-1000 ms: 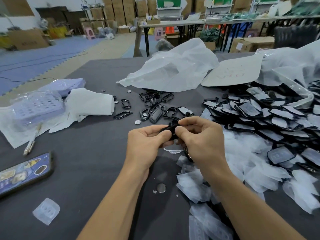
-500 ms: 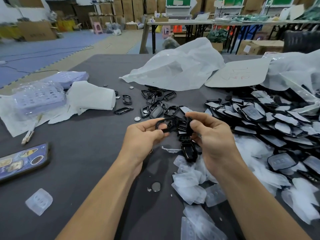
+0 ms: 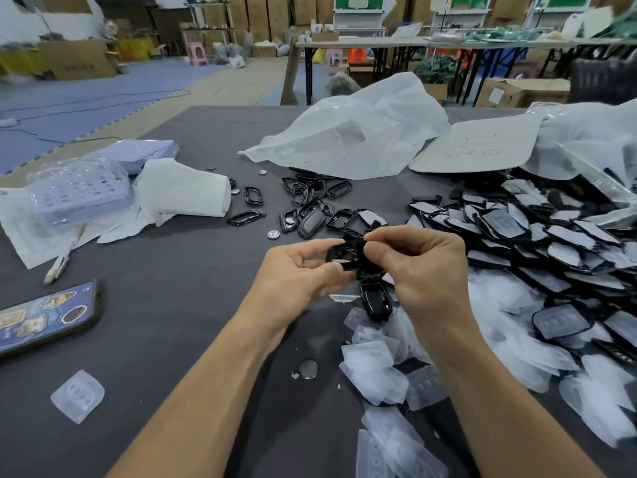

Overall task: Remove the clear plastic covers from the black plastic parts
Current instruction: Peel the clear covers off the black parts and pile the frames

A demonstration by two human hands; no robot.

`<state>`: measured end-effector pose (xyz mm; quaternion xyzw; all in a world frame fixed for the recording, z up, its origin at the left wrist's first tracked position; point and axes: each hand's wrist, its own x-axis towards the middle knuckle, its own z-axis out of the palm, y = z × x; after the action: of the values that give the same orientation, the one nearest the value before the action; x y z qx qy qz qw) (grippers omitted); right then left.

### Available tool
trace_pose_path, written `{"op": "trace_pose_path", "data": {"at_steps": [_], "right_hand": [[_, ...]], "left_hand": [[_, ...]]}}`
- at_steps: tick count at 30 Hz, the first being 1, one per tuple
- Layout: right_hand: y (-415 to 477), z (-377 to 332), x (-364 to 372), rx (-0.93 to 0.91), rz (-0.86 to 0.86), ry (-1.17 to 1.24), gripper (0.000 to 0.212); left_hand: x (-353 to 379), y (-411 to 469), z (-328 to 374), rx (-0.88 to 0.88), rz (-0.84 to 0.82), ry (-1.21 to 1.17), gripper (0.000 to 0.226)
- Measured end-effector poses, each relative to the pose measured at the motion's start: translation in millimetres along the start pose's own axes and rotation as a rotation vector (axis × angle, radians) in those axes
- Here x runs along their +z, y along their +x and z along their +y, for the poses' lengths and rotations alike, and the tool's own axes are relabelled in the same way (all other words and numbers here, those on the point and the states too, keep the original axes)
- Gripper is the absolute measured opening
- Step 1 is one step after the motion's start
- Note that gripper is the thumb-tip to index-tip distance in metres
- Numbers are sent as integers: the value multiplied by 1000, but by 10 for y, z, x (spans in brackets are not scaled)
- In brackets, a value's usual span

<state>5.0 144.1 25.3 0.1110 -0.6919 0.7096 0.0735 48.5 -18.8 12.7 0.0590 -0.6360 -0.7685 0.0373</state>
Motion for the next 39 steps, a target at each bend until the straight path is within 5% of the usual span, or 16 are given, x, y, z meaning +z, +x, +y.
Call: {"op": "trace_pose_path", "data": {"at_steps": [12, 18, 23, 29, 34, 39], "right_hand": [[-61, -27, 31, -351, -126, -489, 20], [-55, -44, 20, -265, -159, -395, 23], [-104, -56, 39, -167, -160, -254, 24], [-100, -20, 61, -53, -104, -318, 12], [-61, -44, 58, 188, -144, 1, 20], [-80, -52, 115, 217, -113, 84, 21]], "left_hand": [[-29, -23, 30, 64, -151, 125, 47], [-37, -49, 38, 78, -156, 141, 59], [-8, -73, 34, 87, -81, 165, 36], [22, -44, 47, 83, 81, 163, 36], [64, -26, 39, 63, 208, 104, 27], [86, -26, 41, 49, 225, 83, 23]]}}
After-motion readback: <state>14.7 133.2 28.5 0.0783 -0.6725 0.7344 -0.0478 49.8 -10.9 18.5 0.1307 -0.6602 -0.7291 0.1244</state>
